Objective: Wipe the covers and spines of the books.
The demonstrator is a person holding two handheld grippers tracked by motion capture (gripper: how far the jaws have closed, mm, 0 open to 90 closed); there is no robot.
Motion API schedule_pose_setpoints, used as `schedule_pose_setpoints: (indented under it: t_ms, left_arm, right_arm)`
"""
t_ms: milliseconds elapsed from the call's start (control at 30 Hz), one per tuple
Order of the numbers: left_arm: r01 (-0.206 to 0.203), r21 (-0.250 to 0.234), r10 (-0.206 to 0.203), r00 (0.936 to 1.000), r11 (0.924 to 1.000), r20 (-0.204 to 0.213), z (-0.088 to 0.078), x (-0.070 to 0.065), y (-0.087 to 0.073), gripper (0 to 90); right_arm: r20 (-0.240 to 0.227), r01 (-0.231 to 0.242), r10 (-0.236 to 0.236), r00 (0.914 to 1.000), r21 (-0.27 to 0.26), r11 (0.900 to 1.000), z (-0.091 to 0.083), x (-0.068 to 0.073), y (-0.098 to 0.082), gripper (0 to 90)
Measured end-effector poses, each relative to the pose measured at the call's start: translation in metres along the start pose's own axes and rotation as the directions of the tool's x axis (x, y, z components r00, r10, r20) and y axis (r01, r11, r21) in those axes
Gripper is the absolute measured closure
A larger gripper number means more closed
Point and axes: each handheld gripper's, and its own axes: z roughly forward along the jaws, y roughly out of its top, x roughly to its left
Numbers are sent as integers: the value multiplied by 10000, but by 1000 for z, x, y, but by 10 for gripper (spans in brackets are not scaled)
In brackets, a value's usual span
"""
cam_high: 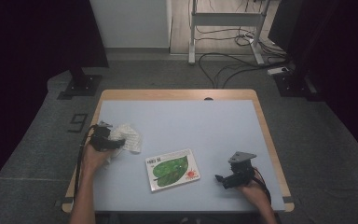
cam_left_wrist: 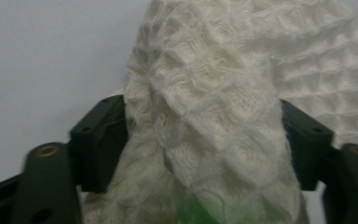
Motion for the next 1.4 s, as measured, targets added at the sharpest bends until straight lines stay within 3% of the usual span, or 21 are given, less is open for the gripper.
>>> schedule_pose_setpoints:
  t_ms: [200, 300, 600, 867, 1167, 1400]
  left_arm:
    - [-27, -17, 28, 9992, 10000, 387, -1, -7, -1, 638]
    - [-32, -91, 34, 9995, 10000, 311, -4, -8, 0, 704]
    - [-122, -609, 168, 9969, 9981, 767, -32, -14, 4, 708]
    - [-725, -1044, 840, 9904, 9919, 1096, -59, -35, 10, 700]
    - [-1264, -1205, 1463, 9737, 9846, 1743, -78, -72, 13, 693]
    - [-1976, -1056, 2164, 9520, 9746, 2165, -75, -103, 12, 687]
  right_arm:
    - [4, 0, 0, 10000, -1, 10000, 0, 0, 0, 0]
    - [3, 2, -2, 10000, -2, 10000, 0, 0, 0, 0]
    - [3, 0, 0, 10000, -3, 10000, 0, 0, 0, 0]
    - [3, 1, -1, 10000, -5, 10000, 0, 0, 0, 0]
    - [5, 2, -2, 10000, -5, 10000, 0, 0, 0, 0]
    - [6, 1, -1, 10000, -2, 10000, 0, 0, 0, 0]
